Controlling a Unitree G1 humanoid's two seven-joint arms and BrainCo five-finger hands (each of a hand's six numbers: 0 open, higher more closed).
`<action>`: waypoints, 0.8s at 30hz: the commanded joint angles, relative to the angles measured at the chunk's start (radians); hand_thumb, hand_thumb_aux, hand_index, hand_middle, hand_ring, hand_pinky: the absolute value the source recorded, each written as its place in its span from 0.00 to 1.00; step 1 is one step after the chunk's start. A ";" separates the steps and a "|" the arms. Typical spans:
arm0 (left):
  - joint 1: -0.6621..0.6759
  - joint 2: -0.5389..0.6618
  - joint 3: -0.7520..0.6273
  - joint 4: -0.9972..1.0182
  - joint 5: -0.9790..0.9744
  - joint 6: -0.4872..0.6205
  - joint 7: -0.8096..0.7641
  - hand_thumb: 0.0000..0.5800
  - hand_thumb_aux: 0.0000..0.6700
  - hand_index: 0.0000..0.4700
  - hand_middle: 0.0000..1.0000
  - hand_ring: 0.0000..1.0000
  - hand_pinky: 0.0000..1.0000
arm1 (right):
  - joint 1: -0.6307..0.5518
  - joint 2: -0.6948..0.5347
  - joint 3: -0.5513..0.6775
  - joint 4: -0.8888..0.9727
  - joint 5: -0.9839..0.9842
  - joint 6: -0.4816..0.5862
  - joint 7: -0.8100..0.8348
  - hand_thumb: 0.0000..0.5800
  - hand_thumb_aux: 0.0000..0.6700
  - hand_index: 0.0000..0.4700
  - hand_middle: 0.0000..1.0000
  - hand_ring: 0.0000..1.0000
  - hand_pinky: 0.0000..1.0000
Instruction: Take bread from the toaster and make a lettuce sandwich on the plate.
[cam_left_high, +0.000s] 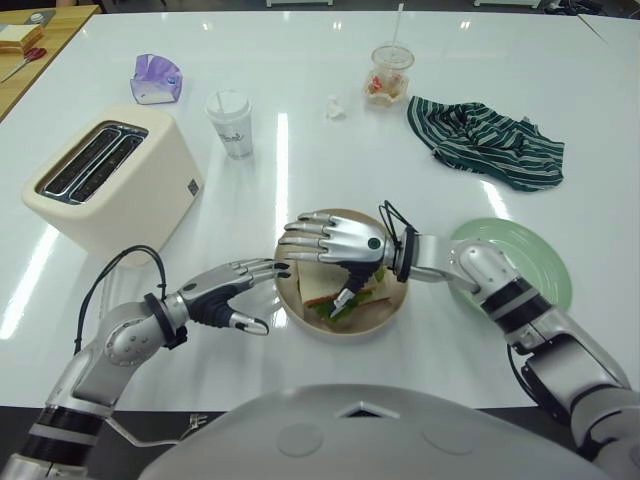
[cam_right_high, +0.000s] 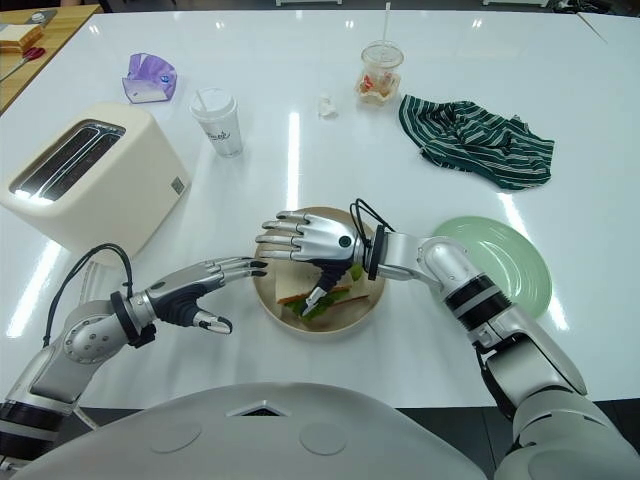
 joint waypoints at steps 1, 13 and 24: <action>-0.011 0.020 -0.015 0.011 0.035 0.000 0.002 0.00 0.00 0.00 0.00 0.00 0.00 | -0.025 -0.007 0.032 0.040 -0.017 0.003 0.014 0.00 0.00 0.00 0.00 0.00 0.00; -0.024 0.023 -0.065 0.023 0.078 -0.019 0.018 0.00 0.00 0.00 0.00 0.00 0.00 | -0.044 -0.013 0.070 0.077 -0.022 0.021 0.007 0.00 0.00 0.00 0.00 0.00 0.00; -0.021 0.047 -0.084 0.060 0.116 -0.009 0.022 0.00 0.00 0.00 0.00 0.00 0.00 | -0.050 -0.018 0.086 0.116 -0.017 0.025 -0.011 0.00 0.00 0.00 0.00 0.00 0.00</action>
